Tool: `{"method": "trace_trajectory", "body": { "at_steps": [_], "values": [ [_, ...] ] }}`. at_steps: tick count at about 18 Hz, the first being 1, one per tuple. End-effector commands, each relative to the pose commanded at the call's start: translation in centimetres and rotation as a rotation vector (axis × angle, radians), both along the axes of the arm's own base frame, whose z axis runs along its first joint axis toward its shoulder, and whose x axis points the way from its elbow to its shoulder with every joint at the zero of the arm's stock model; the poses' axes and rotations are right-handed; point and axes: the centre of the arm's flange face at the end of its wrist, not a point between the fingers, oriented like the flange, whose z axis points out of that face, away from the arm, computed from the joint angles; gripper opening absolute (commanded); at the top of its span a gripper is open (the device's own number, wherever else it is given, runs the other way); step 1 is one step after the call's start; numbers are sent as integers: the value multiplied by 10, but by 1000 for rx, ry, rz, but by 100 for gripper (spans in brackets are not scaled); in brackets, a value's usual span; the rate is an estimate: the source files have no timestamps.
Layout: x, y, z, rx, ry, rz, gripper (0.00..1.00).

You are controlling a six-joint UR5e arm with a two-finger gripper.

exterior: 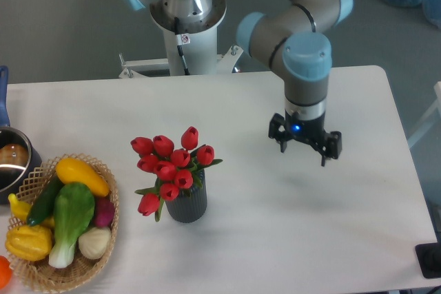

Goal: Pick up the flowers from the vase
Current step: 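Move the open gripper toward the red tulips in the grey vase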

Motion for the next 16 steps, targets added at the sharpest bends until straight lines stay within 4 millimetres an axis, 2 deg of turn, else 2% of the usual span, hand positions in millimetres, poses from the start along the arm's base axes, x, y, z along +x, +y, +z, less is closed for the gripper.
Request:
{"method": "trace_trajectory", "body": {
  "at_steps": [3, 5, 10, 13, 16],
  "values": [
    [26, -1, 0, -5, -6, -16, 100],
    [40, 3, 14, 23, 9, -39, 100],
    [59, 15, 29, 206, -84, -91, 100],
    [63, 16, 37, 259, -114, -107, 100],
    [68, 27, 43, 361, -171, -147, 100]
  ]
}}
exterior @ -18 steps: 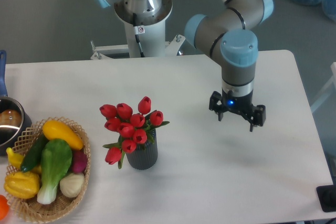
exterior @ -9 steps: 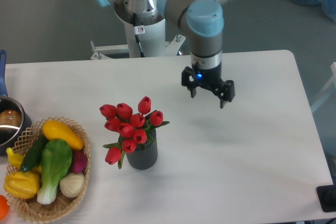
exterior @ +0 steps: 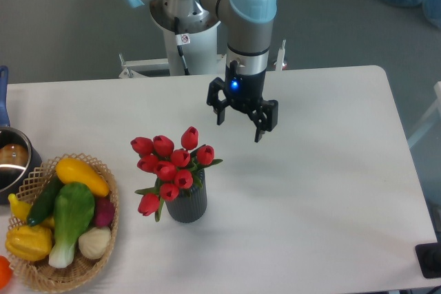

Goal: Pick up the flowers from the vase
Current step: 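Move the open gripper toward the red tulips in the grey vase, then lower the gripper onto the tulip stems and close around them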

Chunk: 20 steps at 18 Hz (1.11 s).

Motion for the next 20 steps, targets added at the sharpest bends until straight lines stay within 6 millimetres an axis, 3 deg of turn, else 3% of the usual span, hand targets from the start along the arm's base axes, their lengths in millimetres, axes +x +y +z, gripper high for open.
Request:
{"method": "trace_trajectory", "body": {
  "at_steps": [4, 7, 10, 13, 17, 20],
  "values": [
    [0, 17, 13, 186, -72, -102, 100],
    [-11, 32, 6, 195, -91, -117, 100],
    [-17, 42, 19, 210, -59, -139, 100],
    [-14, 39, 27, 214, -44, -137, 100],
    [-13, 48, 11, 204, -72, -148, 100],
    [-14, 52, 10, 227, -92, -157, 100]
  ]
}}
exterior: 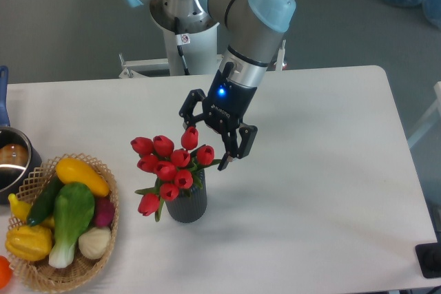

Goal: Pick up the flowers from the vase
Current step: 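Lower the gripper onto the tulip stems and close around them, then lift the gripped tulip bunch straight up out of the vase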

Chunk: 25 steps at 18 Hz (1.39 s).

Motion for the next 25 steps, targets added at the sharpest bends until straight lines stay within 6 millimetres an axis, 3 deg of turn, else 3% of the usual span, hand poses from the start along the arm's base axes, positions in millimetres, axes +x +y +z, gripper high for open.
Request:
{"method": "trace_trajectory", "body": {
  "at_steps": [8, 15, 17, 25],
  "values": [
    [-4, 12, -24, 103, -152, -34, 100],
    [-9, 3, -32, 98, -175, -9, 20],
    [-9, 3, -30, 103, -176, -10, 3],
    [-12, 4, -17, 156, -186, -16, 0]
  ]
}}
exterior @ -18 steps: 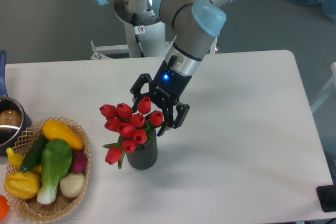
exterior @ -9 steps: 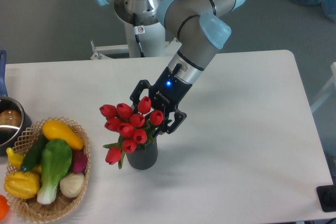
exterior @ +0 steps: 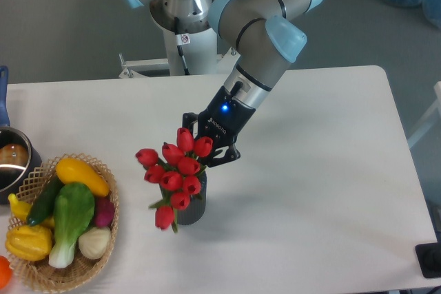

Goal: Pick up the flowers from the vase
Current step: 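Lift the gripped tulip bunch straight up out of the vase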

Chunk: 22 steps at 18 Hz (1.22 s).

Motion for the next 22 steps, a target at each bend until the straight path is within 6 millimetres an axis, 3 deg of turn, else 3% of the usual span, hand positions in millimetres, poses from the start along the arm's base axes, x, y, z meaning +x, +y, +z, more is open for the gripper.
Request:
{"method": "trace_trajectory", "body": {
  "at_steps": [10, 22],
  "values": [
    [-10, -17, 33, 74, -45, 58, 0],
    [-26, -18, 84, 115, -134, 152, 0]
  ]
}}
